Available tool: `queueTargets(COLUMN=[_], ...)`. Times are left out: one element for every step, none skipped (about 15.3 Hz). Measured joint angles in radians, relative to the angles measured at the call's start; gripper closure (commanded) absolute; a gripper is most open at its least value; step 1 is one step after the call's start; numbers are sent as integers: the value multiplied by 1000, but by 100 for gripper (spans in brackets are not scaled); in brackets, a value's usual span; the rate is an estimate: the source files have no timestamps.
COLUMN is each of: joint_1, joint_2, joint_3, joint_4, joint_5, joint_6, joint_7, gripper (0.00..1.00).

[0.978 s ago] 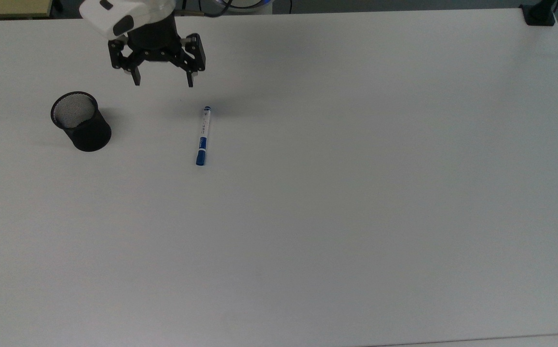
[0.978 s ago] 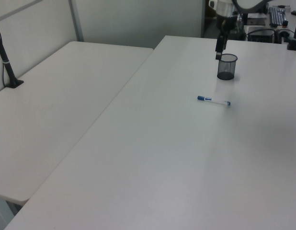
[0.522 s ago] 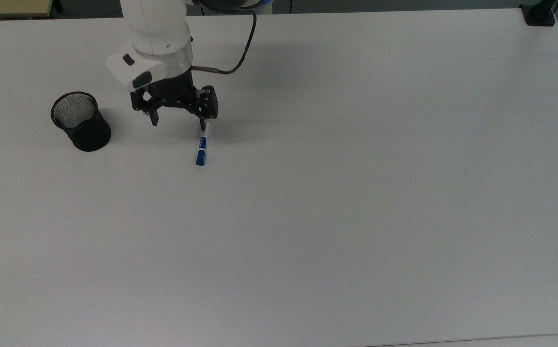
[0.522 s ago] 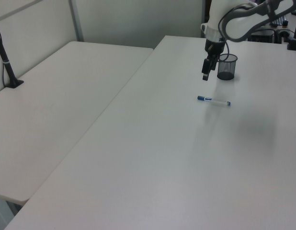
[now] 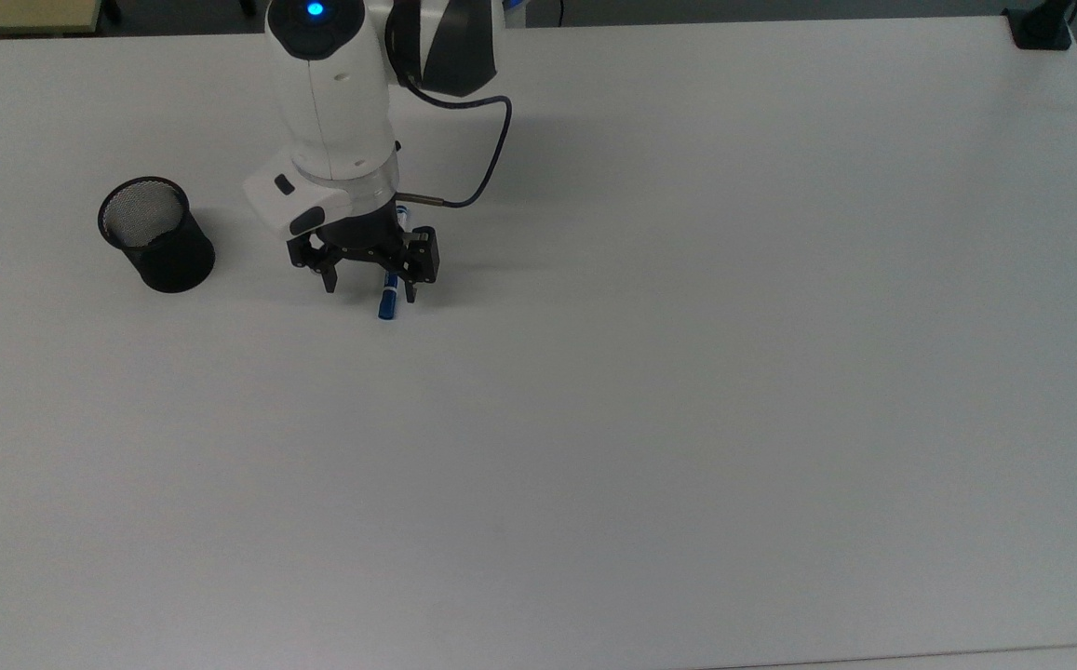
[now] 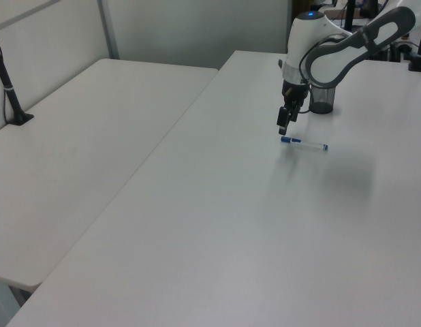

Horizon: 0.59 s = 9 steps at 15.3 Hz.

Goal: Insert the marker
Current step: 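Move the open gripper down over the blue-capped white marker, then close the gripper on the marker and lift it off the table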

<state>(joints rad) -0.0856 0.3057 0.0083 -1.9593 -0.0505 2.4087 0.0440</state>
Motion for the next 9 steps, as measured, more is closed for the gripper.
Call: queueTargets(joint_1=[0, 0, 0, 0, 0, 0, 0, 0, 0], joint_2=[10, 19, 26, 32, 36, 39, 41, 43, 43], joint_3=[1, 2, 3, 4, 4, 4, 5, 5, 5], joint_4=[0, 0, 0, 1, 1, 1, 1, 1, 1], joint_5=[0, 0, 0, 0, 0, 0, 0, 0, 0], joint_6=[10, 15, 17, 18, 19, 19, 19, 19, 19], joint_7=[0, 1, 1, 2, 2, 2, 2, 3, 3], gripper=[14, 23, 28, 37, 44, 54, 61, 71, 82])
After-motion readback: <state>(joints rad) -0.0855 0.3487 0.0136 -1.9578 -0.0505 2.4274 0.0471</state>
